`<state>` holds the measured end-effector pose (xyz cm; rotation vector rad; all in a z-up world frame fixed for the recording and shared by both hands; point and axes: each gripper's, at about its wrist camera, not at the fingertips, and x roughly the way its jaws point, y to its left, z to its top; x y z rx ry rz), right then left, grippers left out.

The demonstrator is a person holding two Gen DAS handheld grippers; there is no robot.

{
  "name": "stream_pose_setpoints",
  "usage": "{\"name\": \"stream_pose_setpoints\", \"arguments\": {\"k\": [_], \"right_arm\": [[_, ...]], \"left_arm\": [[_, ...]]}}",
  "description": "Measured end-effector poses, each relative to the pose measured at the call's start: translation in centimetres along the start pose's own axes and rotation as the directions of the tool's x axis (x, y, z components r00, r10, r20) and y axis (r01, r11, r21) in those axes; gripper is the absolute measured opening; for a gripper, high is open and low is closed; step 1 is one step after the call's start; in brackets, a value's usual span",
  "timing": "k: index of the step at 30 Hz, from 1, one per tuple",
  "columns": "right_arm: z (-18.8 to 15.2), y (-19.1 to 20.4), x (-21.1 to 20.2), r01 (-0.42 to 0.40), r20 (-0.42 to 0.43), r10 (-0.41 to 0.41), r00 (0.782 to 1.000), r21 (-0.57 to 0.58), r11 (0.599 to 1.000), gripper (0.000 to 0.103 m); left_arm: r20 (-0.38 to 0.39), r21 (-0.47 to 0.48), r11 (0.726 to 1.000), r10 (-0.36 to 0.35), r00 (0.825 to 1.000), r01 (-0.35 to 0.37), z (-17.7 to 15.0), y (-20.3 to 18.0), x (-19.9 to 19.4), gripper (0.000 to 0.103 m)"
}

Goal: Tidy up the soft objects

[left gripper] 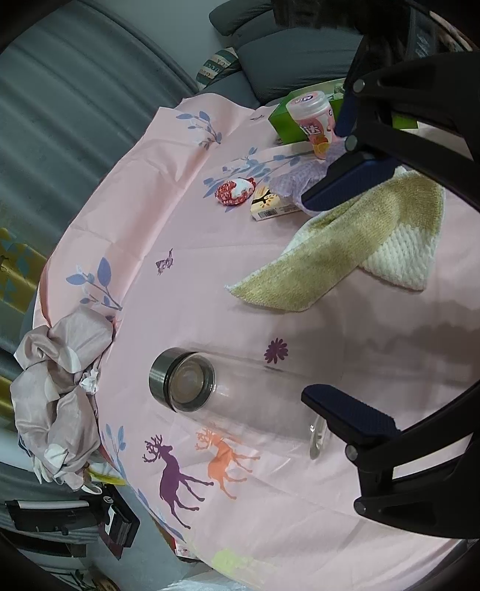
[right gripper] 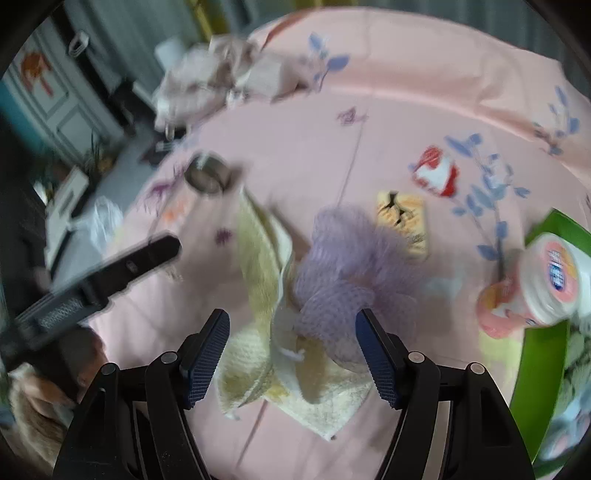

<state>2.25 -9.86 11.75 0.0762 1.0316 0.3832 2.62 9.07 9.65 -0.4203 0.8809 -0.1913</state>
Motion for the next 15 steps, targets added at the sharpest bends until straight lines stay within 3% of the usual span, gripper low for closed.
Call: {"name": "stream_pose_setpoints", "arguments": {"k": [3, 6, 10, 14, 15], "right_arm": [[0.0, -1.3, -1.7, 0.005, 0.088, -0.013, 0.996, 0.085, 0.996, 0.071], [0.4, -3.2, -1.6, -0.032, 0.125, 0.009, 0.992, 0.180, 0.983, 0.071], [0.3, -4.2, -0.1, -0.010, 0.091, -0.014, 0.996, 0.265, 0.964, 0.071], [-0.4, -5.8, 0.7, -0.060, 0.100, 0.024, 0.995, 0.377, 0.924, 0.071], [-0.6, -6.0, 0.6, -0.066, 0.108, 0.025, 0.994, 0.392, 0.917, 0.071]], "left_arm": [[0.001, 0.017, 1.000, -0.022, 1.000, 0.022, -0.1, -0.5, 0.1, 0.094], [-0.013, 0.033, 0.996, -0.082, 0.997, 0.082, -0.3, -1.5, 0.2, 0.092], [-0.048, 0.081, 0.987, -0.136, 0.990, 0.140, -0.4, -3.6, 1.4, 0.087], [-0.160, 0.150, 0.970, -0.168, 0.973, 0.192, -1.1, -6.2, 4.0, 0.070], [-0.182, 0.158, 0.966, -0.177, 0.967, 0.206, -1.3, -6.6, 4.5, 0.069]]}}
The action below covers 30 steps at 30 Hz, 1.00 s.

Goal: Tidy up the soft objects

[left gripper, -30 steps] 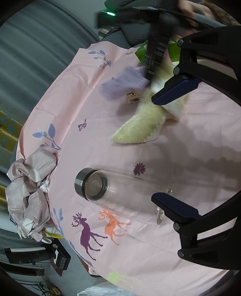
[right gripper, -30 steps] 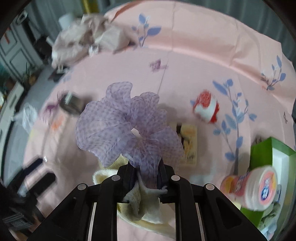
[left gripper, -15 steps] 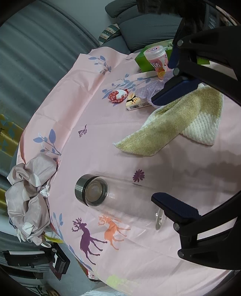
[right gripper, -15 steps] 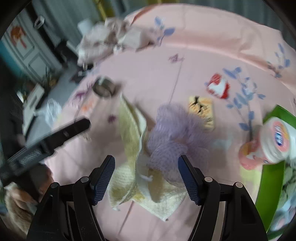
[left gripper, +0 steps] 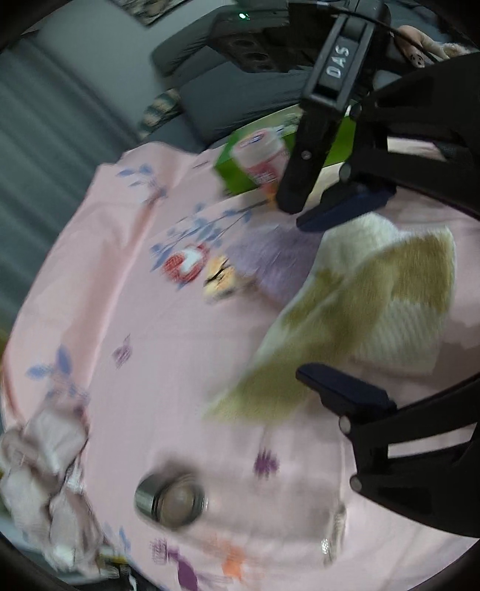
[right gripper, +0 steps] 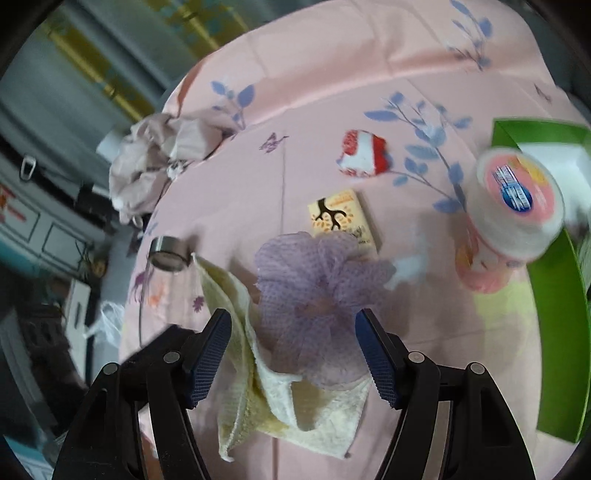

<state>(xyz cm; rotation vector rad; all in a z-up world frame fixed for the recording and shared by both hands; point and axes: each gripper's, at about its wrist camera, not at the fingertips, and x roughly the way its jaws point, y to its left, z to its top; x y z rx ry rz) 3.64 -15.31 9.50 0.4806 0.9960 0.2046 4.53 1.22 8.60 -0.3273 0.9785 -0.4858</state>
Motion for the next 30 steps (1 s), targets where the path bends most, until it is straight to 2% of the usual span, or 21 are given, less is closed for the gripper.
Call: {"name": "stream_pose_setpoints", "arguments": {"k": [4, 10, 12, 14, 18, 19, 20, 21, 23, 25, 30], "right_arm": [[-0.6, -2.0, -0.8, -0.026, 0.041, 0.021, 0.999, 0.110, 0.994, 0.071], [-1.2, -4.3, 0.1, -0.070, 0.061, 0.055, 0.997, 0.281, 0.957, 0.071], [-1.3, -4.9, 0.6, -0.056, 0.058, 0.041, 0.998, 0.310, 0.949, 0.071], [-1.2, -5.4, 1.4, -0.037, 0.041, 0.025, 0.999, 0.325, 0.945, 0.071], [-1.7, -6.4, 3.2, -0.052, 0.010, 0.052, 0.999, 0.384, 0.922, 0.071], [-1.7, -6.4, 3.5, -0.043, 0.008, 0.043, 0.999, 0.383, 0.923, 0.066], [-1.7, -6.4, 3.8, -0.025, 0.000, 0.027, 1.000, 0.379, 0.925, 0.057], [-1.8, -6.4, 4.1, -0.012, -0.003, 0.014, 1.000, 0.378, 0.926, 0.052], [-1.9, -6.3, 4.4, -0.007, -0.010, 0.011, 1.000, 0.371, 0.929, 0.032], [-1.9, -6.1, 4.2, -0.023, -0.004, 0.026, 1.000, 0.347, 0.937, 0.018], [-1.3, -4.3, 0.9, -0.080, 0.103, 0.055, 0.993, 0.255, 0.964, 0.013]], "left_arm": [[-0.058, 0.048, 0.999, 0.026, 0.998, -0.023, 0.5, -1.0, 2.2, 0.069], [-0.126, 0.101, 0.995, 0.040, 0.991, -0.028, 1.2, -2.0, 5.2, 0.069], [-0.136, 0.116, 0.993, 0.044, 0.990, -0.028, 0.9, -2.1, 5.8, 0.062], [-0.156, 0.121, 0.992, 0.041, 0.987, -0.023, 0.6, -2.1, 6.4, 0.042], [-0.175, 0.097, 0.995, 0.015, 0.984, 0.002, 0.3, -1.6, 7.2, 0.019], [-0.177, 0.094, 0.996, 0.011, 0.984, 0.006, 0.3, -1.7, 7.2, 0.010], [-0.179, 0.088, 0.996, 0.002, 0.984, 0.014, 0.2, -1.6, 7.3, 0.008], [-0.178, 0.084, 0.996, -0.002, 0.984, 0.017, 0.1, -1.6, 7.2, 0.008], [-0.166, 0.093, 0.995, -0.010, 0.986, 0.026, 0.0, -2.0, 7.0, 0.005], [-0.147, 0.095, 0.995, -0.030, 0.989, 0.044, -0.1, -2.4, 6.3, 0.005], [-0.061, 0.138, 0.987, -0.070, 0.996, 0.078, 0.2, -4.4, 3.2, 0.005]]}}
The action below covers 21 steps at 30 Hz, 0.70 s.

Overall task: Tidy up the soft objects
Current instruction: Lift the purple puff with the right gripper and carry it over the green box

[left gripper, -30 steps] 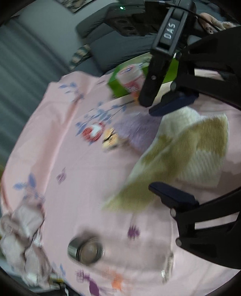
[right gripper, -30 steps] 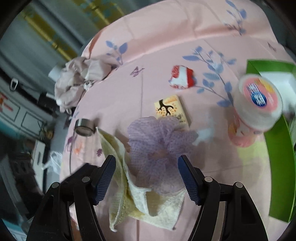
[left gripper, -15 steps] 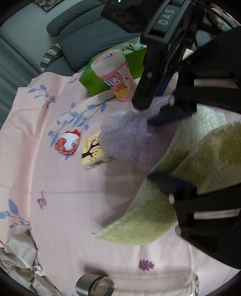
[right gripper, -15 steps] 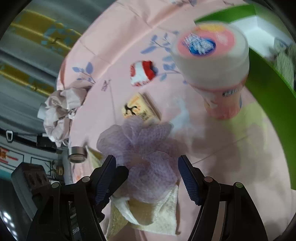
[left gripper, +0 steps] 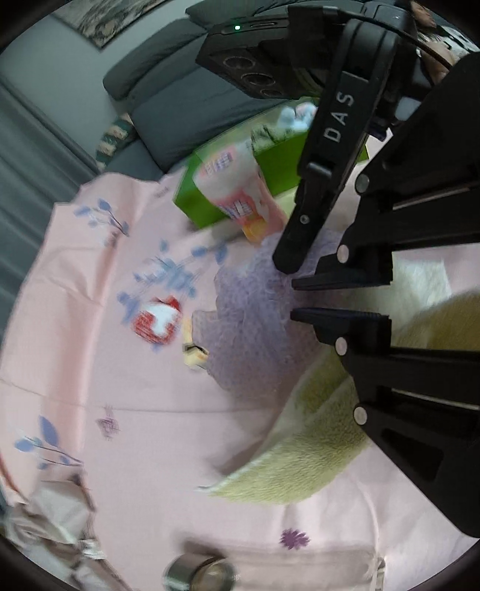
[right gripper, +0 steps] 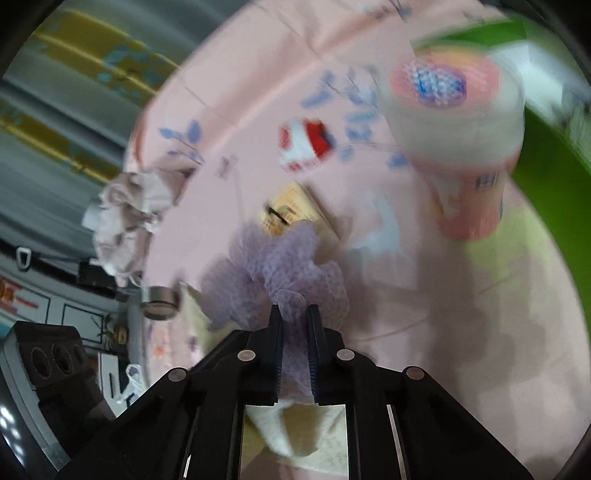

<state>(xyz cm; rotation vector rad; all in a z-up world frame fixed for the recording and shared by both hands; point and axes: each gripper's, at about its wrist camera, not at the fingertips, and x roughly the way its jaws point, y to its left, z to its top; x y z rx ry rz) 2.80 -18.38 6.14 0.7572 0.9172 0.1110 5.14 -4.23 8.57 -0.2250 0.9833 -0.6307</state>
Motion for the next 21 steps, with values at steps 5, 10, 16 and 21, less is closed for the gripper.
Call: {"name": "stream_pose_setpoints", "arguments": {"k": [5, 10, 16, 21], "right_arm": [[0.6, 1.3, -4.7, -0.084, 0.113, 0.092, 0.989, -0.073, 0.994, 0.013], [1.5, 0.9, -8.8, -0.182, 0.166, 0.196, 0.966, -0.096, 0.979, 0.013], [2.9, -1.5, -13.5, -0.183, 0.291, 0.202, 0.935, -0.091, 0.979, 0.013], [4.1, -4.8, -16.2, -0.179, 0.367, 0.185, 0.911, -0.051, 0.982, 0.013]], "left_arm": [[0.111, 0.040, 0.997, -0.064, 0.992, 0.060, 1.2, -3.4, -3.5, 0.005], [0.169, 0.146, 0.986, -0.104, 0.980, 0.080, 2.2, -8.5, -5.3, 0.005], [0.155, 0.228, 0.967, -0.151, 0.976, 0.113, 3.1, -13.5, -4.1, 0.005], [0.115, 0.299, 0.944, -0.178, 0.977, 0.137, 4.0, -17.4, -1.4, 0.005]]}}
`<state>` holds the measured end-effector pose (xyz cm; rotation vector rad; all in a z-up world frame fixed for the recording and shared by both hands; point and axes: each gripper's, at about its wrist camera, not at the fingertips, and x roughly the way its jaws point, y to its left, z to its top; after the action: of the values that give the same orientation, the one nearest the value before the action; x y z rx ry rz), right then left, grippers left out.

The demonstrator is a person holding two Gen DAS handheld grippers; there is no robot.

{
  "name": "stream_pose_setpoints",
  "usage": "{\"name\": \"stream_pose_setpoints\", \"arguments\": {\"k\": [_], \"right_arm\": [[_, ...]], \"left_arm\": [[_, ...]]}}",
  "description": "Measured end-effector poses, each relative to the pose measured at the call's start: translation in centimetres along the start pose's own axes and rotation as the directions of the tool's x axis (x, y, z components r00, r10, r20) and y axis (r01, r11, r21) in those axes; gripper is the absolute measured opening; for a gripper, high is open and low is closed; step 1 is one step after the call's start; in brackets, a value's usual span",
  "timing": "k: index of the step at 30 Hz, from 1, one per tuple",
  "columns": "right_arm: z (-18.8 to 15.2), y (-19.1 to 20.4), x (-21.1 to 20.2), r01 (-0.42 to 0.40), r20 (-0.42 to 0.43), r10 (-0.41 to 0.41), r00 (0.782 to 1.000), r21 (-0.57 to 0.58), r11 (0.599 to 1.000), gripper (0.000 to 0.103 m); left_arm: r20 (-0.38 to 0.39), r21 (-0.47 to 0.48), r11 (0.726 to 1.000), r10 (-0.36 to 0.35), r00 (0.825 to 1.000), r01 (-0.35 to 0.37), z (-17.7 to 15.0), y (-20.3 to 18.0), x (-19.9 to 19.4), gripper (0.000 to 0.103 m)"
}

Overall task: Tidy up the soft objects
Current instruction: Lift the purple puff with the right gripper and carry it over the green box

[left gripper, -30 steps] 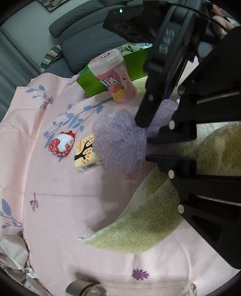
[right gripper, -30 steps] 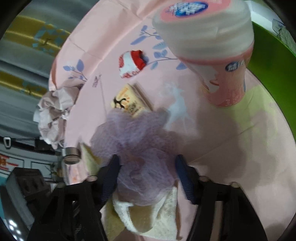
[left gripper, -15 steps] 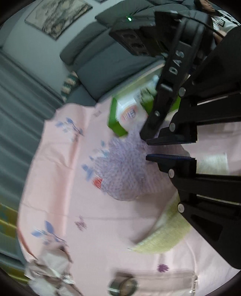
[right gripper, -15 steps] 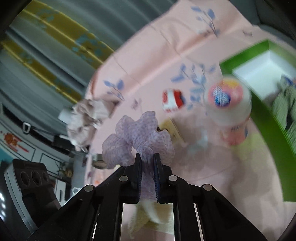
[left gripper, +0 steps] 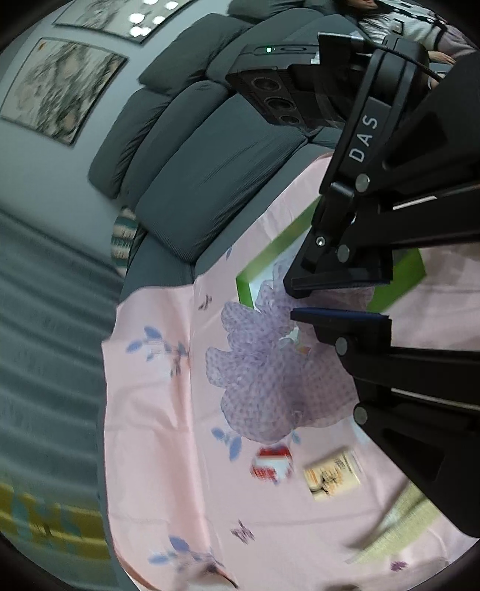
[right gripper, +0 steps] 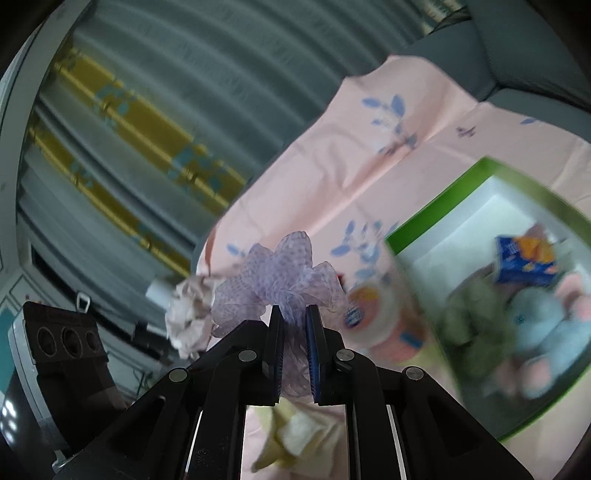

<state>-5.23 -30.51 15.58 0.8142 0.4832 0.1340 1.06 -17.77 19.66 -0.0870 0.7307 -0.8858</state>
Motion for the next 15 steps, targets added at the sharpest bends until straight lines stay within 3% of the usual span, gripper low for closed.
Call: {"name": "stream_pose_setpoints", "arguments": {"k": [8, 15], "right_arm": [[2.5, -5.3, -2.5, 0.102, 0.137, -0.113, 0.984, 0.086, 0.991, 0.013], [3.4, -10.0, -1.2, 0.177, 0.136, -0.203, 0.970, 0.182, 0.967, 0.013]], "left_arm": [[-0.083, 0.035, 0.998, -0.046, 0.996, 0.049, 1.3, -3.7, 6.9, 0.005], [-0.144, 0.018, 1.000, -0.023, 0.989, 0.026, 0.5, -3.9, 10.5, 0.005]]}}
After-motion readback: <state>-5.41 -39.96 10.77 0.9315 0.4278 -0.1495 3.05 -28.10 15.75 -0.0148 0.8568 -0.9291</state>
